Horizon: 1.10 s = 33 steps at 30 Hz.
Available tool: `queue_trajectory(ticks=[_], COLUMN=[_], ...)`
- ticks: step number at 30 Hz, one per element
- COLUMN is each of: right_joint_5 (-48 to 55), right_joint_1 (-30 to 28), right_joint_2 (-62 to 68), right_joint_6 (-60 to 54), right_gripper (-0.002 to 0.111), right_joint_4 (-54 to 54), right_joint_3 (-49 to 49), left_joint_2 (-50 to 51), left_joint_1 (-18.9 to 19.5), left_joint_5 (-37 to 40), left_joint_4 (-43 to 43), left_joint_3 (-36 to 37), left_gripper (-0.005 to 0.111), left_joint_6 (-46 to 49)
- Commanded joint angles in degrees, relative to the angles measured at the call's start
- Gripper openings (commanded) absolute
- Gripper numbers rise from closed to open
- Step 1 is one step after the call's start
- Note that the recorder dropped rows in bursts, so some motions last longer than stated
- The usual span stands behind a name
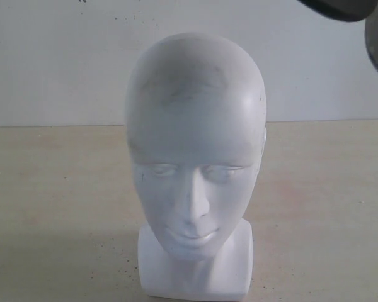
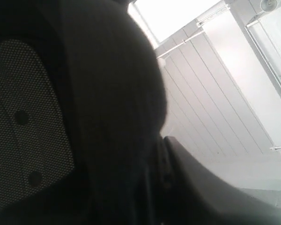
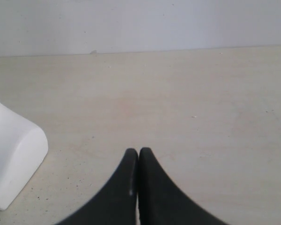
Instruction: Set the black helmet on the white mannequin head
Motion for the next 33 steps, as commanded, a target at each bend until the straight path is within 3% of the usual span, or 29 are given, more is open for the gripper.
queue_trajectory(ticks=[1, 33], right_joint_5=[-0.59, -0.59], right_joint_1=[-0.37, -0.37], right_joint_2=[-0.26, -0.26], right_joint_6=[-0.3, -0.3], right_gripper=[0.0, 0.0], right_joint_4=[0.15, 0.15], right_joint_3=[0.0, 0.0], left_joint_2=[-0.94, 2.36], left_joint_1=[-0.29, -0.17], left_joint_5=[-4.67, -4.67], left_joint_4=[-3.22, -3.99], left_joint_3=[-1.27, 0.1], left_gripper=[0.004, 0.004], left_joint_6=[0.92, -0.65])
